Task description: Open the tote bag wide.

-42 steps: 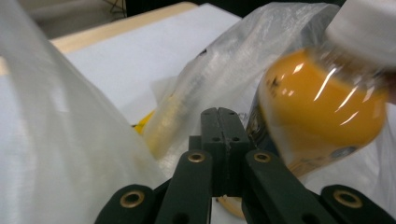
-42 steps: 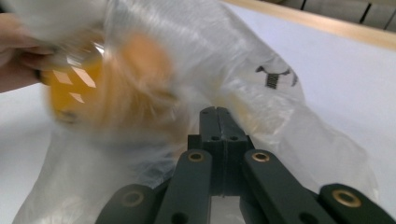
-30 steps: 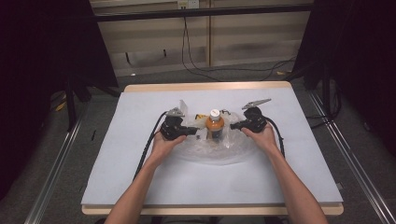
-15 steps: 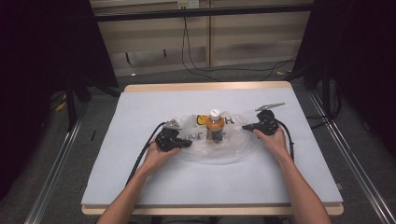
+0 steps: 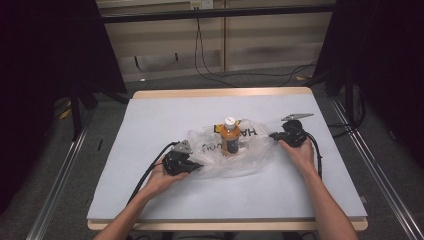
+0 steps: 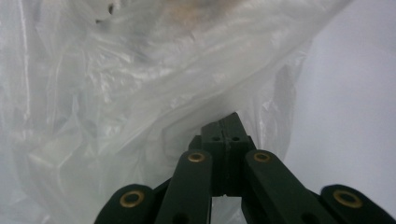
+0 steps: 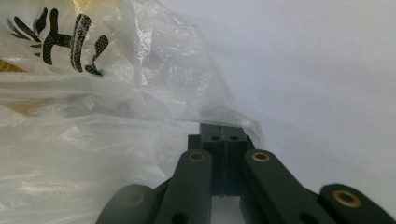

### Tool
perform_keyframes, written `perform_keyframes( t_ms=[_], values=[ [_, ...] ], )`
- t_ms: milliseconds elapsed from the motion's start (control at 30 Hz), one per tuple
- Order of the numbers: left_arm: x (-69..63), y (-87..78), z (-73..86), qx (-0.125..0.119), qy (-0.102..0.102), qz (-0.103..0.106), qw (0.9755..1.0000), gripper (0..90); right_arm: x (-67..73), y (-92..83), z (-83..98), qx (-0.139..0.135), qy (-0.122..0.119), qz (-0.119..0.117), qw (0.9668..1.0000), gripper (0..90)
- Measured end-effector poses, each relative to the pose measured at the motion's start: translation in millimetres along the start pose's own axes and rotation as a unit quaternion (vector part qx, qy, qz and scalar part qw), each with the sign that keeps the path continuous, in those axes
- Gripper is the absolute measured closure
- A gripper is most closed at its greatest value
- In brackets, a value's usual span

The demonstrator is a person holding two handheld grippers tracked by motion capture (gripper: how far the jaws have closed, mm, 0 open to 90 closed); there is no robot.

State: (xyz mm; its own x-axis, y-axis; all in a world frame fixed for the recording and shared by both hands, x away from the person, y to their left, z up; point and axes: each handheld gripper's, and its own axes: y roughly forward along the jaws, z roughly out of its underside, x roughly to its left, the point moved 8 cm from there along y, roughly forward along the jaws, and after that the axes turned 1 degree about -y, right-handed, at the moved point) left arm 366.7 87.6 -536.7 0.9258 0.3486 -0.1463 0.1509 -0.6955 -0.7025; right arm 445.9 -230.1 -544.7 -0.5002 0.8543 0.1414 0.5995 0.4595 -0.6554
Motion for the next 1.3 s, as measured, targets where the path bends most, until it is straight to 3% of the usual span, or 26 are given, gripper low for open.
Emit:
perform_keyframes(
  t_ms=[100, 233, 433, 700, 800, 833, 933, 967, 1100, 1200, 1267, 1300],
  values=[
    [-4.4, -0.9, -0.2, -0.008, 0.001, 0.005, 1.0000, 90.0, 3.3, -0.3, -0.7, 0.002, -0.001, -0.007, 1.0000, 90.0],
    [-9.1, -12.6, -15.4, -0.044, -0.010, 0.007, 0.9990, 90.0, 14.2, -11.2, -11.1, -0.025, -0.001, -0.032, 0.9992, 90.0],
    [-13.1, -27.6, -29.7, -0.065, 0.005, -0.002, 0.9979, 90.0, 28.4, -32.1, -22.3, -0.048, -0.012, -0.045, 0.9978, 90.0],
    [-11.5, -26.4, -51.8, -0.089, -0.003, -0.002, 0.9960, 90.0, 56.1, -52.1, -37.1, -0.068, -0.039, -0.077, 0.9939, 90.0],
    [-12.4, -15.0, -63.0, -0.079, -0.003, 0.002, 0.9969, 90.0, 76.9, -48.9, -46.8, -0.064, -0.059, -0.104, 0.9908, 90.0],
    [-12.4, -15.0, -63.0, -0.079, -0.003, 0.002, 0.9969, 90.0, 76.9, -48.9, -46.8, -0.064, -0.059, -0.104, 0.9908, 90.0],
    [-8.7, -2.7, -66.5, -0.041, 0.005, -0.011, 0.9991, 90.0, 92.6, -39.5, -54.6, -0.050, -0.077, -0.121, 0.9885, 90.0],
    [-7.1, 1.0, -67.7, -0.032, 0.004, -0.012, 0.9994, 90.0, 101.4, -30.6, -58.3, -0.032, -0.090, -0.130, 0.9869, 90.0],
    [-1.6, 11.7, -71.1, -0.006, 0.013, -0.018, 0.9997, 90.0, 107.7, -16.1, -62.1, -0.007, -0.106, -0.133, 0.9853, 90.0],
    [3.7, 15.0, -72.1, -0.002, -0.003, -0.017, 0.9998, 90.0, 108.9, -3.5, -62.9, 0.013, -0.109, -0.137, 0.9845, 90.0],
    [11.6, 15.7, -70.6, 0.016, 0.001, -0.025, 0.9996, 90.0, 108.5, 1.4, -61.3, 0.025, -0.109, -0.141, 0.9837, 90.0],
    [14.6, 16.3, -71.1, 0.020, -0.004, -0.029, 0.9994, 90.0, 106.7, 7.1, -58.7, 0.046, -0.110, -0.148, 0.9816, 90.0]
  ],
)
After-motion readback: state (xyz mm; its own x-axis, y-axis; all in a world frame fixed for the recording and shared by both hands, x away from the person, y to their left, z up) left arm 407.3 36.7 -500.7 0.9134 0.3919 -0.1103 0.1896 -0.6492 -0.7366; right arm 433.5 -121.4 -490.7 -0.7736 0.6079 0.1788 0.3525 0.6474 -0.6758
